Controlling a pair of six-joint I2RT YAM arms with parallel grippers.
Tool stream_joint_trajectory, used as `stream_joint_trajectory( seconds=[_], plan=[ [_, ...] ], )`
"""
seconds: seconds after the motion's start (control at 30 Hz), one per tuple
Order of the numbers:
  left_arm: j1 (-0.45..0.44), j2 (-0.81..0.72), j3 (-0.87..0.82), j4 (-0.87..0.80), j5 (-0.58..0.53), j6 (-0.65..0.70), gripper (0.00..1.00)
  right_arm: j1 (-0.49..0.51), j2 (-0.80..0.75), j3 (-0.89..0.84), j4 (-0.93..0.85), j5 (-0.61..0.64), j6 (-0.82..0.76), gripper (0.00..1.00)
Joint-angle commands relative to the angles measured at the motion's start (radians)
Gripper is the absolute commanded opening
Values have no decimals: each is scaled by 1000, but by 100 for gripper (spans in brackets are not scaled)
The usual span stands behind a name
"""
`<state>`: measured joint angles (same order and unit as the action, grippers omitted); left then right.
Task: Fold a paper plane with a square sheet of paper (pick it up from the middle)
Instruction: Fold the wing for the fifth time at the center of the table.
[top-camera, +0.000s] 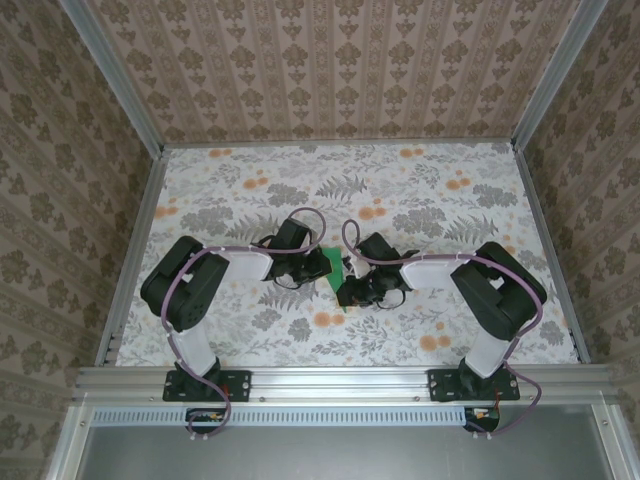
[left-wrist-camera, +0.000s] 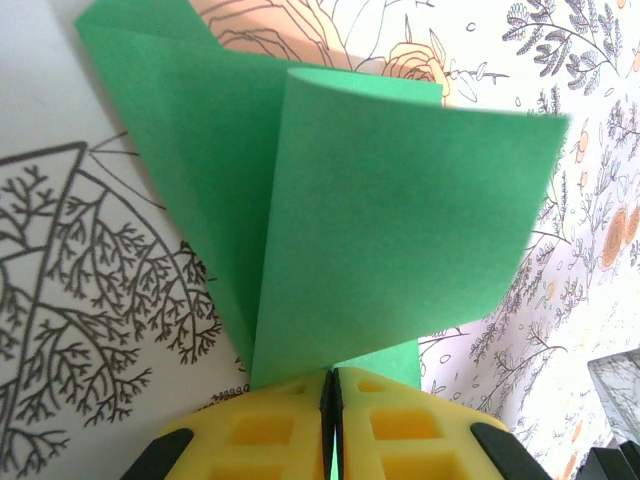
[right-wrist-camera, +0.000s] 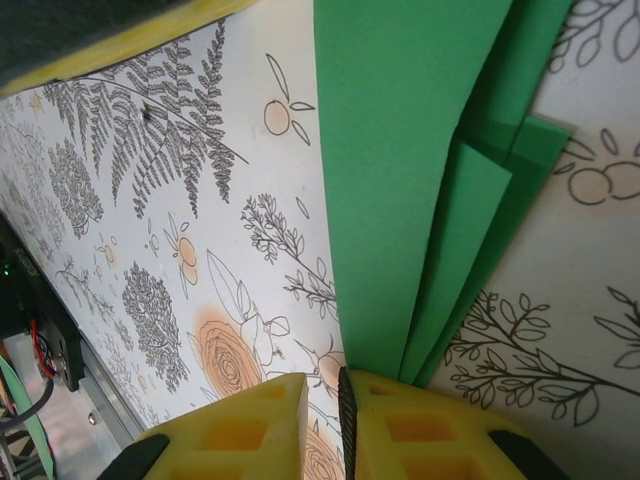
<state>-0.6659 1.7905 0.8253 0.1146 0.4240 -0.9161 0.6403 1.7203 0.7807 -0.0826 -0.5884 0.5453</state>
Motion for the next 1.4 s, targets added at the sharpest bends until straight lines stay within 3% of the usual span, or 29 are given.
stream_joint_trajectory(
  seconds=[0.0,0.27,0.47,0.8,1.13,1.37],
  plan=[
    [11,52,-31,-73,-59,-12,14,13,-48,-16,-93,-16,-24,19],
    [11,60,-29,-72,-57,-14,14,34,-43,-50,-82,-14,-17,19],
    [14,59,-31,-74,-56,-15,14,37,2,-46,-122,64,-17,18],
    [15,58,-25,-74,-47,-11,14,35,-167,24,-128,96,7,18],
    [16,51,-16,-76,-34,-1,14,38,-18,134,-122,139,21,17],
    [18,26,4,-52,14,63,15,29,72,121,-150,189,8,15]
  ],
)
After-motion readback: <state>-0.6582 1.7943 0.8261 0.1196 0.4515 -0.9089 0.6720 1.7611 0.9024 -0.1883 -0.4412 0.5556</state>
